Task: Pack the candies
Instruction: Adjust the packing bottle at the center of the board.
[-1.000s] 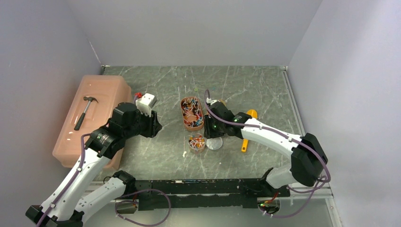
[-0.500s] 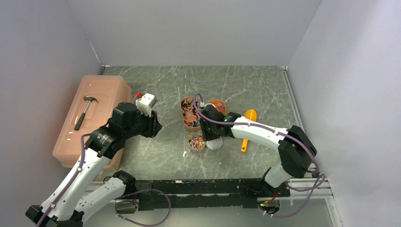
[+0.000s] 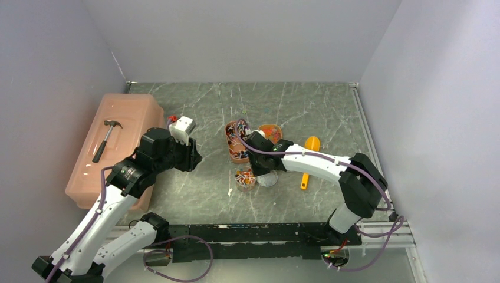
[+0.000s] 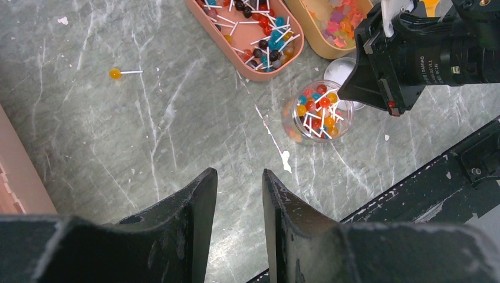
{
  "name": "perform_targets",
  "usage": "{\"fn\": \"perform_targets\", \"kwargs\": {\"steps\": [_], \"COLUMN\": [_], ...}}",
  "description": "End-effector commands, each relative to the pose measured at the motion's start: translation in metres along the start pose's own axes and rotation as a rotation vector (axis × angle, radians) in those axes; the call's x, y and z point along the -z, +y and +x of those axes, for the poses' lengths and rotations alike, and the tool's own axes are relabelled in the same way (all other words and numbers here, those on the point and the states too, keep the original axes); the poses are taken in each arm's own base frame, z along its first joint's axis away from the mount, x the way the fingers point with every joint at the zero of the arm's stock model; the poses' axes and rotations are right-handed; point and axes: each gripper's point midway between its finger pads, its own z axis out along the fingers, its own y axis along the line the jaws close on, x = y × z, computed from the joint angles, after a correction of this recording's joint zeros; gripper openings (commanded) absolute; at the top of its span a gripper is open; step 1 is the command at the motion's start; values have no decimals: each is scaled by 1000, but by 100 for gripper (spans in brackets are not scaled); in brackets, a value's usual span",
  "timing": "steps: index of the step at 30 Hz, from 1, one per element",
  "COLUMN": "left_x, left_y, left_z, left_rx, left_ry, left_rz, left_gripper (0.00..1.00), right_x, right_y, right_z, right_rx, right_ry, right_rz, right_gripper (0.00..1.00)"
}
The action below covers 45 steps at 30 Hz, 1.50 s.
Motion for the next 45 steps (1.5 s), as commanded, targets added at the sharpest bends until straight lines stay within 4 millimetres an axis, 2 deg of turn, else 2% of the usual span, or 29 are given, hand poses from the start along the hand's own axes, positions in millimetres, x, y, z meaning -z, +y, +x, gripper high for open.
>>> {"fn": "perform_targets", "kwargs": {"steps": [1,17,21,26,28,31,36,40,42,45], "left_x": [3,4,5,5,5,4,5,5,5,5], "left_y": [-2,-2,-2,-2,-2,-2,-2,-2,-2,-2], "left_z": [-12,-12,-12,-12,-13,-12,-12,-13,-13,-13], "left_rx": [-18,-17,-18,-18,-17,-17,-17,-17,-17,-17], "left_ry": [-49,-54,-55,-54,-56,-53,-55,-57,-56,-57], "left_rz": [12,10,12,12,11,12,11,9,11,12], "left_gripper": [40,40,40,40,40,40,40,40,40,40], "right_x": [5,43,38,16,13,20,43,57,56,40], "right_y": [4,24,21,16,15,21,31,37,36,30], "right_z": [-9,-30,-24,-4,-1,-8,-27,-34,-32,-19], "right_rx": [2,-2,5,39,51,56,41,27,27,38], "right_ry": [-20,-106,-96,-34,-27,-54,-121,-156,-158,-113], "right_rz": [13,-59,-30,32,55,44,-3,-42,-39,-8], "right_gripper": [0,0,0,0,0,0,0,0,0,0]}}
